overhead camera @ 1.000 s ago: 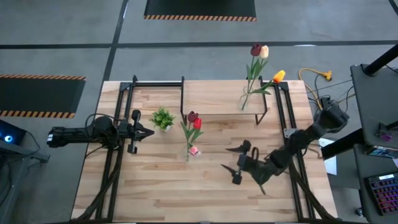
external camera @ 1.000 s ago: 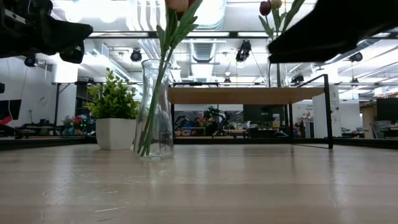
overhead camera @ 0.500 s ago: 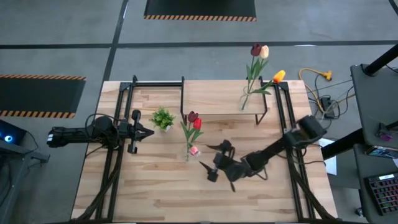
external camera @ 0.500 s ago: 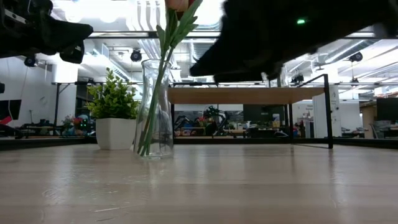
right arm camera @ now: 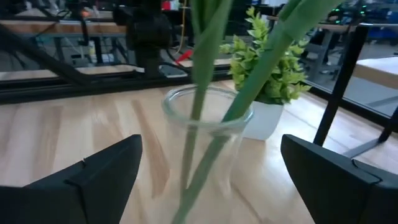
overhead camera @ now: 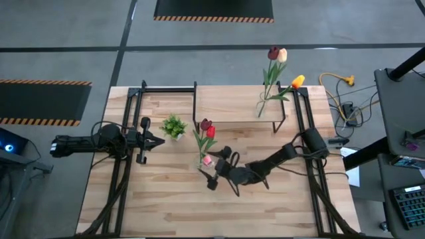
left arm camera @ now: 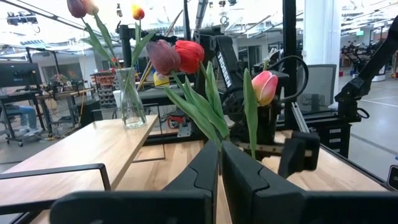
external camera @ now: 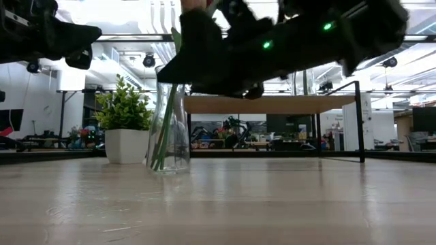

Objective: Pick and place flowers into a vace then onto a shelf
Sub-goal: Put the transparent vase on the shelf

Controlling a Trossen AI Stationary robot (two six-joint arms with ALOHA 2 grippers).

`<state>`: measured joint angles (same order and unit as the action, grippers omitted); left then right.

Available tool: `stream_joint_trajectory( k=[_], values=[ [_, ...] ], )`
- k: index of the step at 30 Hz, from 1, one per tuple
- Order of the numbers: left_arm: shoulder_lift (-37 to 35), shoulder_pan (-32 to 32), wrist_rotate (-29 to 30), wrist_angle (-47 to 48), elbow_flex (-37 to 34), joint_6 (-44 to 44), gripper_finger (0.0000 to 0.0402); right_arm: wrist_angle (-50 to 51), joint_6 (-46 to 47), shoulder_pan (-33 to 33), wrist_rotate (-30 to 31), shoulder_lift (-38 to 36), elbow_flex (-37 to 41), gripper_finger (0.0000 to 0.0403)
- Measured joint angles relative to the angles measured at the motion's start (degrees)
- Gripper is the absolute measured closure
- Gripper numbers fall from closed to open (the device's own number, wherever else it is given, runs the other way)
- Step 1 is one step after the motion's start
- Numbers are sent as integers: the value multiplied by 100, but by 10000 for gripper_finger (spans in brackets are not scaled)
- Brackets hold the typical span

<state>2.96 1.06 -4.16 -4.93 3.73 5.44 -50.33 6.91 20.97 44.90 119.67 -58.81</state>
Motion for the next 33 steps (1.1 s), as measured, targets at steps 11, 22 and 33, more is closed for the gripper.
stream_joint_trajectory(
  k=[11,22,33],
  values=[
    [0,0,0,0,0,2,398,-17,39,-272,-41,412,-363,38],
    [0,0,2,0,-2,2,398,-18,172,-290,-265,398,-380,162],
    [0,0,1,0,-2,1,398,16,59,-335,-340,347,-367,239]
  ],
)
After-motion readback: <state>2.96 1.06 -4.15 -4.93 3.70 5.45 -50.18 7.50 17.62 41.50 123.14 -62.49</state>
